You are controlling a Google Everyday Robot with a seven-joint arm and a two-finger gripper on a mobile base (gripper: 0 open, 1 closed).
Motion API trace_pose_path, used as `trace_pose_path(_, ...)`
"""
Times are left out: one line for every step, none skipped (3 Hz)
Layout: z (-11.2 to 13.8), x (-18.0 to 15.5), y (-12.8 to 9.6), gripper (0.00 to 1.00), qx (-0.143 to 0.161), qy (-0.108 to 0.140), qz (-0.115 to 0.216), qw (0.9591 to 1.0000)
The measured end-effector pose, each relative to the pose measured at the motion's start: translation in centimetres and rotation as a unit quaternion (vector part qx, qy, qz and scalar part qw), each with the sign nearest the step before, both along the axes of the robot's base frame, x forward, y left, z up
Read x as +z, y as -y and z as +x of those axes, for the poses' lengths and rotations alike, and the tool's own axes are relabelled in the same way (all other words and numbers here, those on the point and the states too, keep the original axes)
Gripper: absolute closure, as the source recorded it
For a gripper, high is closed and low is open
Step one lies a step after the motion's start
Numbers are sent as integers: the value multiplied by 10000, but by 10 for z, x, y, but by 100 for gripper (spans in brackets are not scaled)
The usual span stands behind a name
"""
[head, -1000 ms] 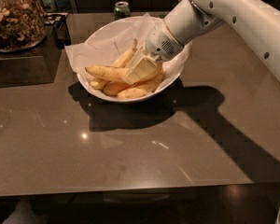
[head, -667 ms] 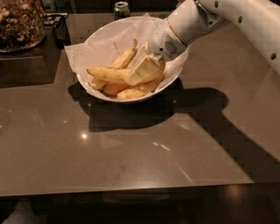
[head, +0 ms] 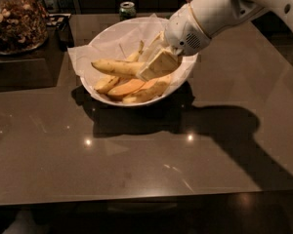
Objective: Pick banana from white bowl
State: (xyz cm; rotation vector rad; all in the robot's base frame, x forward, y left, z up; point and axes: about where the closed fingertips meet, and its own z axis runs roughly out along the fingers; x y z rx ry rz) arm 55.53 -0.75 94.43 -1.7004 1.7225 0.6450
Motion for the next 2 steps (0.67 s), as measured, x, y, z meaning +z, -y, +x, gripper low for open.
trace_pose_path(-28, 17, 11, 100, 136, 159, 132, 9997)
trace_pose_path(-62, 28, 26, 100, 209, 338, 492, 9980)
